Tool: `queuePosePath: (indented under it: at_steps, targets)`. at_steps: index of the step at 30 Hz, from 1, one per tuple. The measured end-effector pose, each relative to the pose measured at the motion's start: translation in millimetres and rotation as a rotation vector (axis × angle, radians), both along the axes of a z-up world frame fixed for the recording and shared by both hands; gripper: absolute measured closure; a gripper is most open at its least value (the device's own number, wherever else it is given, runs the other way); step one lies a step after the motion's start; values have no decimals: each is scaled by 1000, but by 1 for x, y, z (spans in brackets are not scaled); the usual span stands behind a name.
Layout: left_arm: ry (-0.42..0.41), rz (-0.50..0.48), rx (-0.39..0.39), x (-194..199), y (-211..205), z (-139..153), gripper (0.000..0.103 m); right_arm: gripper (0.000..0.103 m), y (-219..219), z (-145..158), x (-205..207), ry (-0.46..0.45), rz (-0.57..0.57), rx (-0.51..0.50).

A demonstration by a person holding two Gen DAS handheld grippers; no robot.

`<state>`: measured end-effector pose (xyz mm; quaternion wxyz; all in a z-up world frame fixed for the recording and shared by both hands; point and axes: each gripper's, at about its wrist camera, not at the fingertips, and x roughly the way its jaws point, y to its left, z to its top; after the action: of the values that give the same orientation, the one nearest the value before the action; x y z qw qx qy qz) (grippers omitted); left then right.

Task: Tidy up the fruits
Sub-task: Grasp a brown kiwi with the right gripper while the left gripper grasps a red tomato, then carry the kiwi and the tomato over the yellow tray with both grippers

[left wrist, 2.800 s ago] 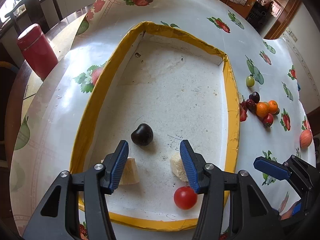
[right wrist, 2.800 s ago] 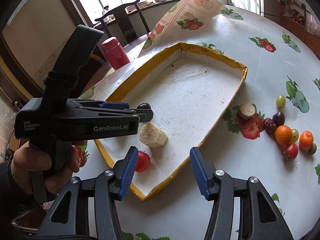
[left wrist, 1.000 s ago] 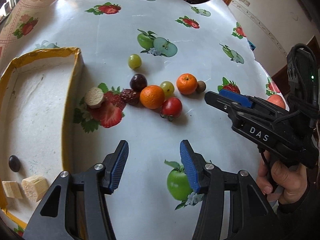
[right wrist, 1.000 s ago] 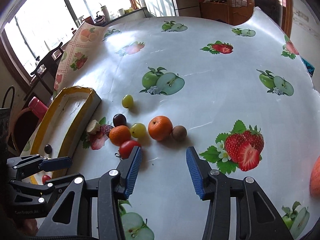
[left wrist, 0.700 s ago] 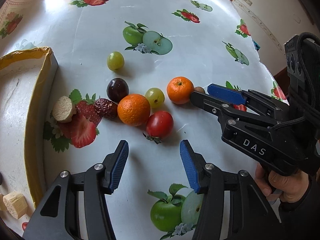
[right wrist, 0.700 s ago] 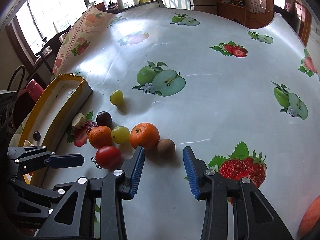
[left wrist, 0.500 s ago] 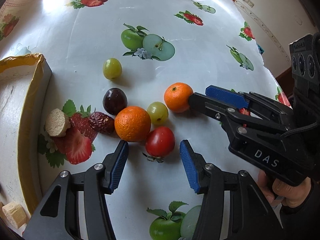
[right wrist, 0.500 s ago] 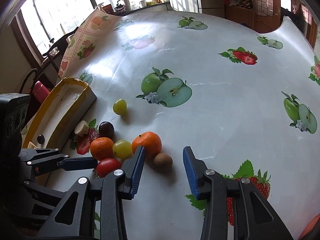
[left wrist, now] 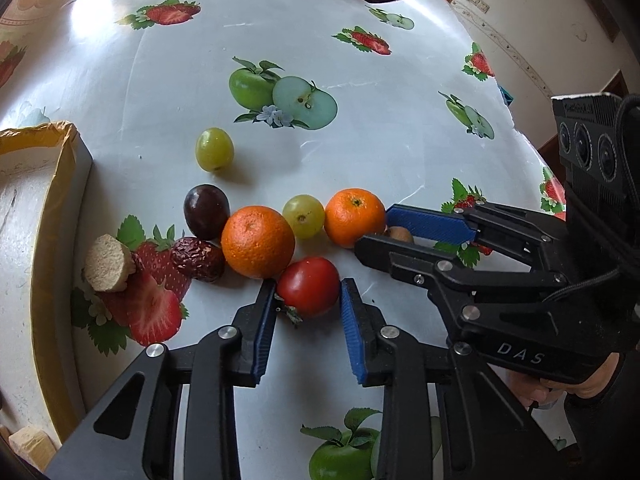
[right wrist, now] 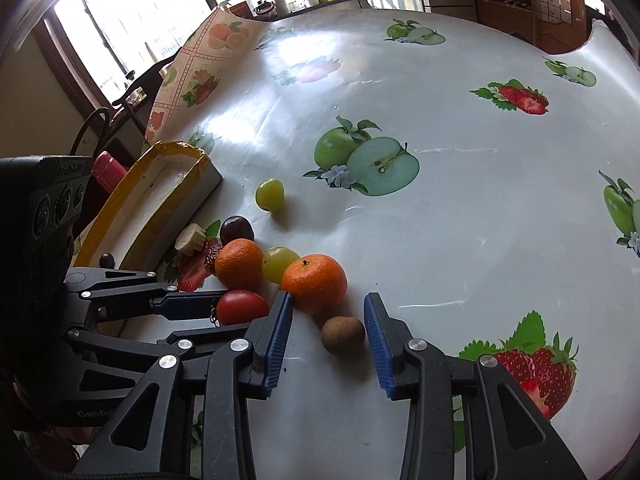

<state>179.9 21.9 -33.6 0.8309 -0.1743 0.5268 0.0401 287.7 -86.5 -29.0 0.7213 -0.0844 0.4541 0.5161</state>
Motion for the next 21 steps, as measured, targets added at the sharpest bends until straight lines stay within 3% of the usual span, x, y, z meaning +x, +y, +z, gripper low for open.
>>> queuePosePath:
  at_steps: [3, 5, 21]
  targets:
    - [2, 3, 1, -7, 2, 2, 74, 70, 2, -3, -12, -19, 27, -32]
    - [0, 7, -1, -13, 3, 5, 74, 80, -1, -3, -20, -49, 7, -52]
    - [1, 53, 62, -64, 11, 36, 74, 80, -52, 18, -59, 57, -170, 49]
